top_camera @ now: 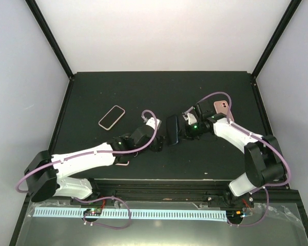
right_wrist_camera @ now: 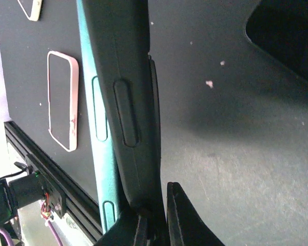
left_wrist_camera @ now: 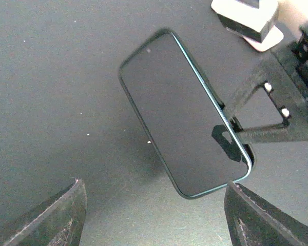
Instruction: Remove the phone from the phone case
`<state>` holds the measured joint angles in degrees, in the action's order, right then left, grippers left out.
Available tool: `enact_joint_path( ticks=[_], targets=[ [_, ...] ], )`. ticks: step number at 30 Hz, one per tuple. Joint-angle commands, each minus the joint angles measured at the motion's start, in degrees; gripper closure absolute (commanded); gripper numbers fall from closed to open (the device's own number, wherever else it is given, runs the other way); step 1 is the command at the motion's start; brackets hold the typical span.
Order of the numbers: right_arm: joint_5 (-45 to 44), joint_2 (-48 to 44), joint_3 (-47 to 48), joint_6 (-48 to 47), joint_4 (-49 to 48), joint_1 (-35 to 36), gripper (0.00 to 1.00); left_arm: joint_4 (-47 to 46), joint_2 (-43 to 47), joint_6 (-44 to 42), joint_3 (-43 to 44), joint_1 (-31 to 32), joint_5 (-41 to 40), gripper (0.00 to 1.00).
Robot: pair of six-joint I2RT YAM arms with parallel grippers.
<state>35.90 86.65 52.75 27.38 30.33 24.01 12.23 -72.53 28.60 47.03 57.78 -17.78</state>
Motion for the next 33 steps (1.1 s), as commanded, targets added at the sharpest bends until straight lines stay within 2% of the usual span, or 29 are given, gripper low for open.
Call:
enact_joint_path(
  ticks=[1, 6, 11, 15, 28, 33],
  targets=[
    [-1.1, 1.9, 5.1, 1.8, 0.9, 0.8, 0.99, -3.8, -4.2, 0.4, 0.1, 0.4, 0.5, 0.25],
    [2.7, 5.4, 5.4, 3.3, 0.4, 1.2, 0.99, -6.3, -12.0, 1.0, 3.2, 0.6, 2.8, 0.25],
    [2.4, 7.9, 6.9, 3.0, 2.3, 1.2, 0.99, -11.5, -16.4, 2.3, 4.0, 0.6, 5.7, 0.26],
    [3.4, 9.7, 7.0, 3.1, 2.4, 1.3, 0.99, -12.0, -20.4, 2.5, 6.5, 0.6, 8.1, 0.27],
    [5.0, 12.0, 8.3, 2.8, 3.6, 1.2, 0.99, -6.3, -24.9, 3.1, 10.7, 0.5, 7.7, 0.36],
    [5.3, 11.3, 8.4, 3.5, 3.4, 1.2, 0.99, -9.2, -24.6, 1.7, 8.7, 0.8, 11.6, 0.32]
  ],
)
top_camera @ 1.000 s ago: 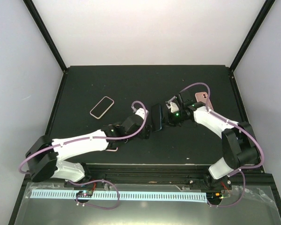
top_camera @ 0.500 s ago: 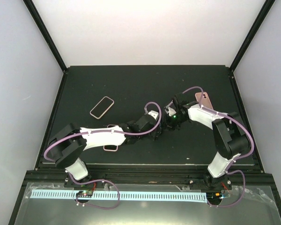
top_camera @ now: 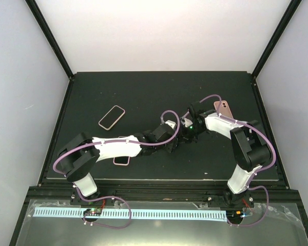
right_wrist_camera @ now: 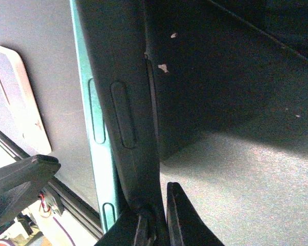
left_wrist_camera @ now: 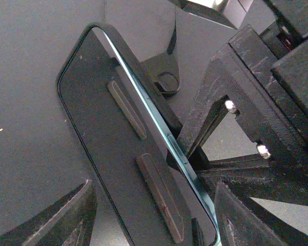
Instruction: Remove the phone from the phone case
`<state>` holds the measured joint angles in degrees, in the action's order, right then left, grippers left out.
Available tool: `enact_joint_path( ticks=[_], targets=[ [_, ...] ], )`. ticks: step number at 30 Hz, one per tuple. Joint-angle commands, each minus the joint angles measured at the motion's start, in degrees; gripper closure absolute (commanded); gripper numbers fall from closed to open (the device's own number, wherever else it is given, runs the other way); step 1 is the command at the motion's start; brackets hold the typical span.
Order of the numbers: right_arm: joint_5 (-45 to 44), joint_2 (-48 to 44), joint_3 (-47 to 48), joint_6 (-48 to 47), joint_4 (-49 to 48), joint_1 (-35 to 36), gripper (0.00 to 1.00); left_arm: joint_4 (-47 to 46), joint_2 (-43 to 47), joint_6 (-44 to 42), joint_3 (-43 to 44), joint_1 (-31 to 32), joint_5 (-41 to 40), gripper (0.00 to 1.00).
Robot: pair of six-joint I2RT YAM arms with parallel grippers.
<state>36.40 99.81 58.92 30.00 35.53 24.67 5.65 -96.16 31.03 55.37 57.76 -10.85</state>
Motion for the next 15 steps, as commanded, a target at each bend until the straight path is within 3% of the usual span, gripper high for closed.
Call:
enact_joint_path(
  ticks=[1, 6, 12, 15],
  targets=[
    [5.0, -1.9, 2.3, 1.0, -1.8, 0.5, 0.99, -2.7, -1.0, -1.3, 0.4, 1.1, 5.0, 0.31],
    [5.3, -2.4, 2.0, 1.0, -2.1, 0.6, 0.99, 1.0, -1.5, -1.6, 1.6, 1.7, 1.0, 0.33],
    [5.5, -3.0, 1.6, 1.2, -2.5, 0.5, 0.99, -3.0, 0.0, -5.4, -0.1, 2.4, 5.1, 0.32],
    [5.5, -3.1, 1.5, 1.5, -2.8, 0.5, 0.99, -0.8, 0.0, -5.2, 0.2, 2.9, 2.3, 0.33]
  ],
)
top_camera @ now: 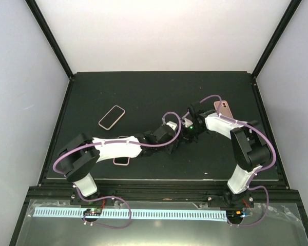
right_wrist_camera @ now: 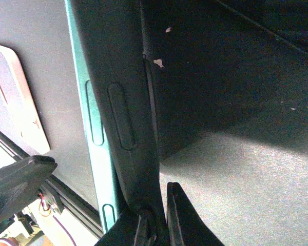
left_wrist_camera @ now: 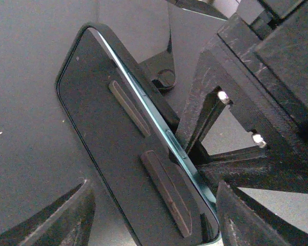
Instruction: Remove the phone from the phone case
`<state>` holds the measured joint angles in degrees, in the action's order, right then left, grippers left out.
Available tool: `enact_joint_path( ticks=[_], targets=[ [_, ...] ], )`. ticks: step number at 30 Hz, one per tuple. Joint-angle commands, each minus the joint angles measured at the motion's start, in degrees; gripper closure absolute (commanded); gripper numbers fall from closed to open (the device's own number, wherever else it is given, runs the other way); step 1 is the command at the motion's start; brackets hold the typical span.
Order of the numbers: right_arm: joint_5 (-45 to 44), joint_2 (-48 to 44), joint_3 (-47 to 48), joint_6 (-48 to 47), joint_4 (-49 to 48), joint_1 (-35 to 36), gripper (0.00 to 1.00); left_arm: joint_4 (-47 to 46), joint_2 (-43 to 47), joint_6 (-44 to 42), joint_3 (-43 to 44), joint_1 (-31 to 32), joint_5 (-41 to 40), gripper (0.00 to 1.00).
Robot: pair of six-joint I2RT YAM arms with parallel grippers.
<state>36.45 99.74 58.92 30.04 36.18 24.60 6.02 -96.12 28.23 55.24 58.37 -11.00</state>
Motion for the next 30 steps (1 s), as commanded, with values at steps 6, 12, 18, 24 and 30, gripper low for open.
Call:
enact_joint_path(
  ticks=[6, 12, 18, 24, 30],
  targets=[
    [5.0, -3.5, 1.5, 1.3, -3.3, 0.6, 0.99, 1.0, -2.1, -2.9, 2.6, 2.3, 2.7, 0.42],
    [5.3, -3.2, 1.5, 1.3, -3.5, 0.5, 0.99, 2.2, -3.0, -2.1, 3.4, 2.6, 0.9, 0.38],
    [5.0, -3.8, 1.1, 1.0, -3.4, 0.6, 0.99, 3.2, -0.8, 0.2, 1.3, 2.5, -4.1, 0.45],
    [4.5, -3.6, 0.5, 0.5, -3.5, 0.6, 0.99, -0.6, 2.8, -0.1, -1.9, 2.5, -4.2, 0.31],
    [2.5, -3.7, 0.3, -0.7, -2.7, 0.6, 0.99, -1.0, 3.4, -0.4, -1.9, 1.9, -5.5, 0.33]
  ],
)
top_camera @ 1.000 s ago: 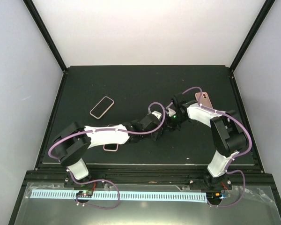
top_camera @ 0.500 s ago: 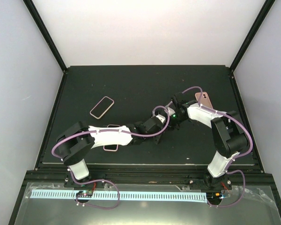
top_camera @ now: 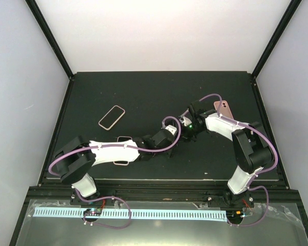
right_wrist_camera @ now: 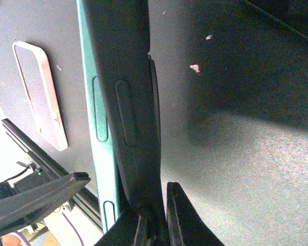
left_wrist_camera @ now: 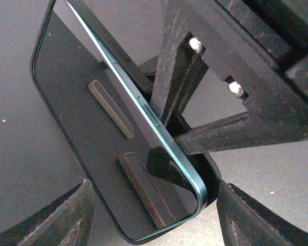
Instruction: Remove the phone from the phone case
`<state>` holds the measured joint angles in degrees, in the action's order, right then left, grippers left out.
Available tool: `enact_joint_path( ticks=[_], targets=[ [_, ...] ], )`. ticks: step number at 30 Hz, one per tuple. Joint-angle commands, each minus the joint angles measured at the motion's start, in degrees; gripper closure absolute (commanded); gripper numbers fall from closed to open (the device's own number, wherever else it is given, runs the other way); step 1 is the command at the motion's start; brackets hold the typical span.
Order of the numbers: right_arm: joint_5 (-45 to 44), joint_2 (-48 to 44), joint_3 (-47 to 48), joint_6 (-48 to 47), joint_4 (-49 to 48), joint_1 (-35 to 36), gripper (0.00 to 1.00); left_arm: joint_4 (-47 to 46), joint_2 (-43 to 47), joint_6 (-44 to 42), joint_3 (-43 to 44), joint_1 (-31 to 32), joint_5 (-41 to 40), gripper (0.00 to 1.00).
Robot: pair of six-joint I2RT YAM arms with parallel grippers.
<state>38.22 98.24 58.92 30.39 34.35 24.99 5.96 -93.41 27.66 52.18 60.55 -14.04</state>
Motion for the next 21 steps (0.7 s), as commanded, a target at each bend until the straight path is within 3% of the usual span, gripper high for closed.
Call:
enact_joint_path(
  ticks=[1, 7, 11, 18, 21],
  targets=[
    [1.0, -2.2, 0.2, -0.9, -0.9, 0.2, 0.99, -0.1, 0.0, -0.1, 1.7, -0.5, -2.4, 0.36],
    [2.3, -2.1, 0.3, -0.5, -1.1, 0.2, 0.99, 2.1, -2.0, -1.7, 3.6, -1.1, -3.5, 0.45],
    [3.1, -1.8, 0.1, -0.4, -1.5, 0.2, 0.99, 7.4, -3.9, -3.0, 6.1, -0.9, -8.8, 0.45],
    [7.0, -1.1, -0.1, 0.0, -2.2, 0.2, 0.99, 14.3, -5.3, -7.5, 8.9, -0.1, -21.6, 0.37],
    [9.3, -1.4, -0.4, 0.8, -3.2, 0.2, 0.99, 14.9, -6.6, -10.4, 10.1, 0.0, -22.7, 0.34]
  ],
)
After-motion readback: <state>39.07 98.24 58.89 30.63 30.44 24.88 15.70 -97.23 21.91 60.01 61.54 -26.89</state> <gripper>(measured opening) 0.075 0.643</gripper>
